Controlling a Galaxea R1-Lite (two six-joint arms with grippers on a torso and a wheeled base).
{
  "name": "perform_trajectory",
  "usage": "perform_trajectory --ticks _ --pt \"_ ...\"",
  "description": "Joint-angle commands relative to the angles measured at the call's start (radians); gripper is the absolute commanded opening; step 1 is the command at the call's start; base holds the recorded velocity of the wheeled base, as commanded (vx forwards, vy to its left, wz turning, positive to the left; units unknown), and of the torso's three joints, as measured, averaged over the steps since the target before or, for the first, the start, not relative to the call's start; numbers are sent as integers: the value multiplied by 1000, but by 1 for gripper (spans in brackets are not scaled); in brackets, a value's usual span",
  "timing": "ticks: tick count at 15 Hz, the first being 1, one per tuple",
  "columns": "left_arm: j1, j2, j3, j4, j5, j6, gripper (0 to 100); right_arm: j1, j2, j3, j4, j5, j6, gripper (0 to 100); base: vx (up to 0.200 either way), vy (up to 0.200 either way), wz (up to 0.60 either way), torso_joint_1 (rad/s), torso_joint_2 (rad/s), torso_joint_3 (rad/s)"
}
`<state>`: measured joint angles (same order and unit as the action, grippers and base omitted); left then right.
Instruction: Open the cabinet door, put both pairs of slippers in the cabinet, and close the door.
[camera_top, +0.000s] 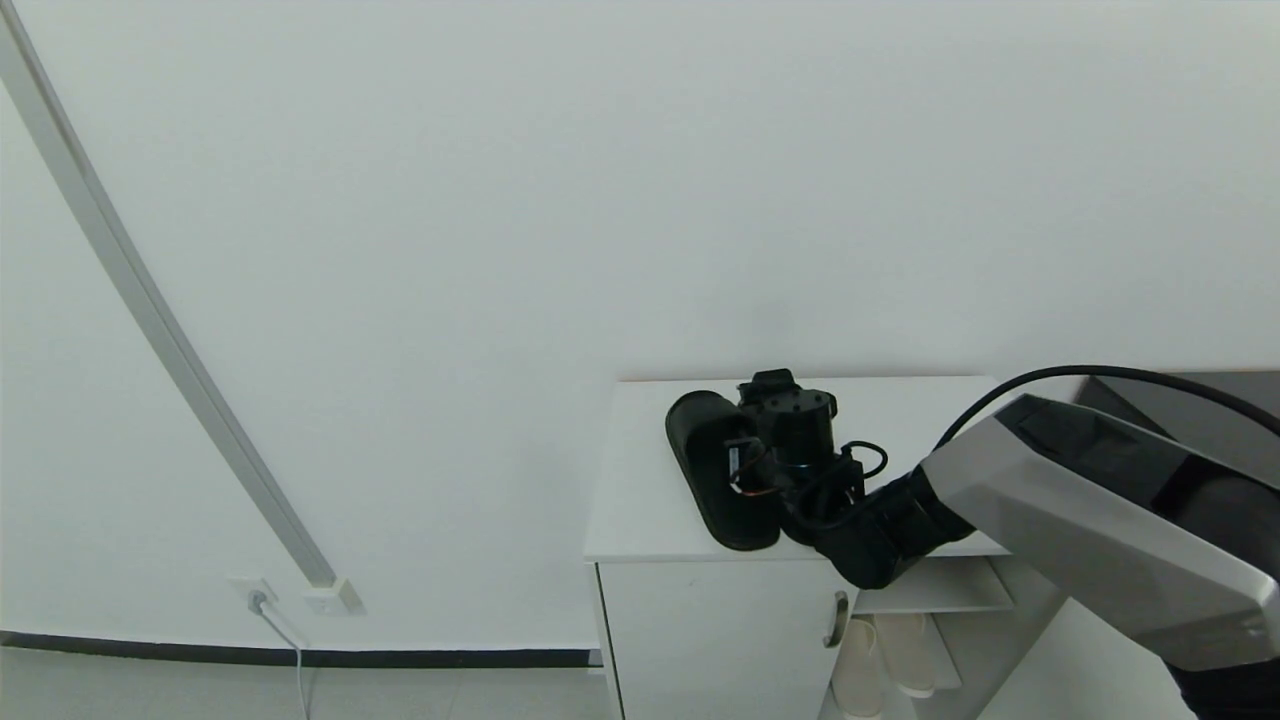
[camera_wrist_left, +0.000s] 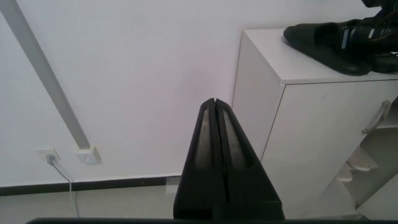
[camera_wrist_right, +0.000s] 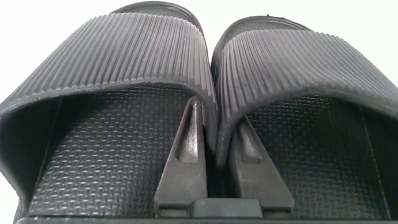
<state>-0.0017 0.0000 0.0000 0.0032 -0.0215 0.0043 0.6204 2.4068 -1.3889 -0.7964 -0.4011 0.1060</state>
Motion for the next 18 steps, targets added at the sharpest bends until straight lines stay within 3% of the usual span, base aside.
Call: perform_trajectory --ticks 1,4,8,12,15,18 --pt "0 2 0 0 0 0 0 2 -25 8 -3 -1 1 0 0 0 0 0 0 0" --pt "0 2 0 0 0 0 0 15 -92 74 -3 -1 1 0 0 0 0 0 0 0" --pt "0 2 0 0 0 0 0 41 -222 263 -96 16 4 0 0 0 0 0 0 0" --pt "0 2 -2 0 0 0 0 58 -373 416 -99 50 6 0 0 0 0 0 0 0" --pt "0 0 0 0 0 2 0 67 -561 636 -98 160 8 0 0 0 0 0 0 0" --pt "0 2 0 0 0 3 0 59 -704 751 -89 257 3 0 0 0 0 0 0 0"
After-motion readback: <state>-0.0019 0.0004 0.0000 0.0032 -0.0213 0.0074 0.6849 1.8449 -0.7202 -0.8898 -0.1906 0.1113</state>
